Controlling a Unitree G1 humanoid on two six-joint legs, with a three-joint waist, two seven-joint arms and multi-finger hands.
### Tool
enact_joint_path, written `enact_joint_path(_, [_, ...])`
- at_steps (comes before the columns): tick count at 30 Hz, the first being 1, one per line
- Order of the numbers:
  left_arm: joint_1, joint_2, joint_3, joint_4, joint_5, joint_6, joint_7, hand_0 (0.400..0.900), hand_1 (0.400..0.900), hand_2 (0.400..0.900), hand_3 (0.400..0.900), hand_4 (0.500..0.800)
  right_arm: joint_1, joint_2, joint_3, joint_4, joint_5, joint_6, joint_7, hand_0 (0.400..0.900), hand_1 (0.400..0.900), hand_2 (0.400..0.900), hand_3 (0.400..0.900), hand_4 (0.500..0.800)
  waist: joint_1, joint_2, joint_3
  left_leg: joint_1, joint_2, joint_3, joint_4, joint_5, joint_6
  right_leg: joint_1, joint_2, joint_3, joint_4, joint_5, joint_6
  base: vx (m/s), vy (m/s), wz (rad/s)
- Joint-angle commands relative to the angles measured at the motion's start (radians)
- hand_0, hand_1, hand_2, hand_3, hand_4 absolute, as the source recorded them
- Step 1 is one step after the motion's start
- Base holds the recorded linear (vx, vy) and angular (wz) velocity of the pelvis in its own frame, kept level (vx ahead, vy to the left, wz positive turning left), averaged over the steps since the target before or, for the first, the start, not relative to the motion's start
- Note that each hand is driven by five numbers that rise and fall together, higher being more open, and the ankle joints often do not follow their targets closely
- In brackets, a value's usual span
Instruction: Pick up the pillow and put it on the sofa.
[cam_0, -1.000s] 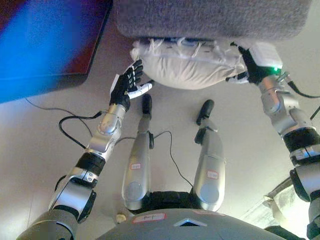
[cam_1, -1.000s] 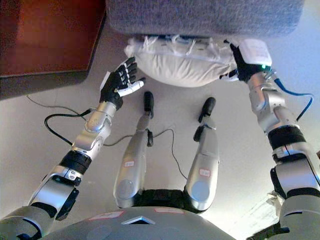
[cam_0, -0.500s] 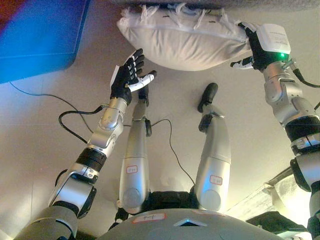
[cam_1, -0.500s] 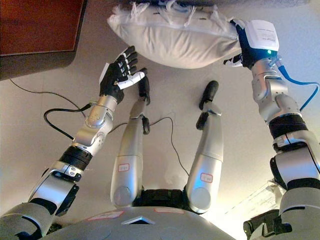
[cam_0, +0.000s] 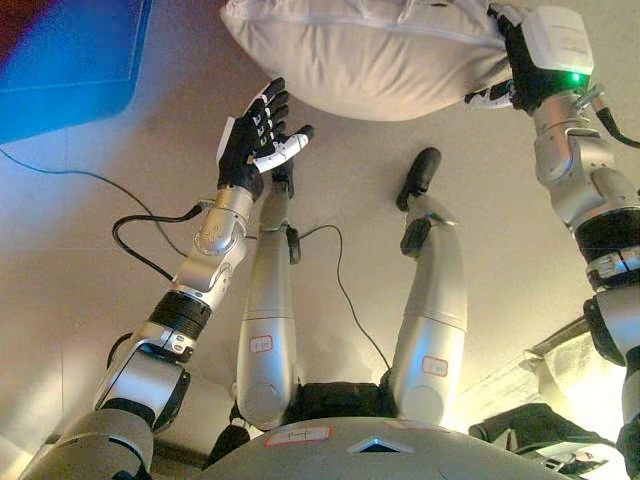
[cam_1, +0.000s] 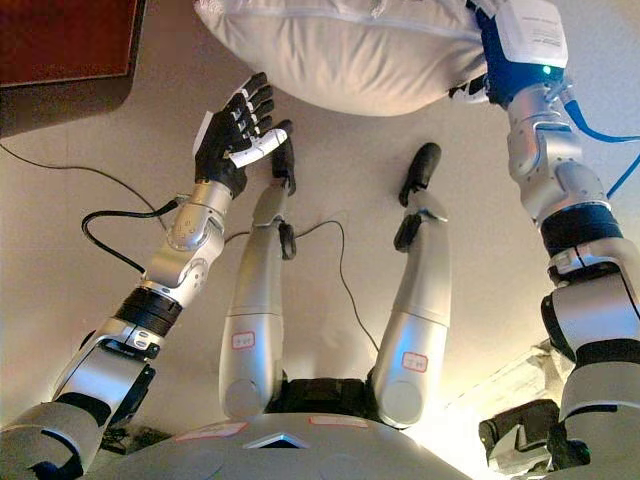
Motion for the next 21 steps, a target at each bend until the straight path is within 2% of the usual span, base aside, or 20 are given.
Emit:
enact_joint_path(1, [0.019,0.023,0.015,-0.124,-0.021,-0.086,0.015,0.900,0.900,0.900,0.900,0.800,-0.090,-0.069,0.033,-0.014,-0.008,0.005,-0.071,0.900,0.900,0.900,0.900,0.800,0.036,0.002,-0.002,-0.004,0.031,0.010,0.045,-0.101,-0.062,0.003,-0.011,0.040,0.065,-0.012,0.106,0.04,0.012,0.02])
enact_joint_path(16, [0.021,0.017,0.022,-0.134,-0.039,-0.082,0.020,0.900,0.900,0.900,0.900,0.800,-0.164,-0.037,0.061,-0.005,0.085,0.000,-0.005,0.900,0.900,0.900,0.900,0.800,0.049,-0.021,-0.002,-0.059,0.023,0.001,0.051,-0.091,-0.059,-0.031,-0.005,0.033,0.063,-0.011,0.102,0.00,0.000,0.00])
enact_joint_path(17, [0.023,0.017,0.026,-0.135,-0.040,-0.081,0.019,0.900,0.900,0.900,0.900,0.800,-0.170,-0.037,0.065,-0.008,0.092,0.000,0.003,0.553,0.553,0.553,0.553,0.592,0.050,-0.023,-0.002,-0.059,0.023,0.000,0.049,-0.090,-0.060,-0.031,-0.004,0.033,0.062,-0.010,0.102,0.00,0.000,0.00])
enact_joint_path(18, [0.023,0.015,0.027,-0.134,-0.040,-0.080,0.020,0.900,0.900,0.900,0.900,0.800,-0.178,-0.036,0.064,-0.011,0.102,-0.002,0.009,0.400,0.400,0.400,0.400,0.500,0.050,-0.026,-0.002,-0.059,0.022,-0.002,0.048,-0.090,-0.059,-0.030,-0.003,0.032,0.060,-0.010,0.102,0.00,0.000,0.00])
enact_joint_path(21, [0.023,0.015,0.033,-0.128,-0.038,-0.078,0.022,0.900,0.900,0.900,0.900,0.800,-0.185,-0.036,0.055,-0.037,0.150,-0.019,0.020,0.400,0.400,0.400,0.400,0.500,0.050,-0.034,-0.002,-0.061,0.023,-0.004,0.045,-0.088,-0.059,-0.029,-0.001,0.029,0.055,-0.008,0.101,0.00,0.000,0.00])
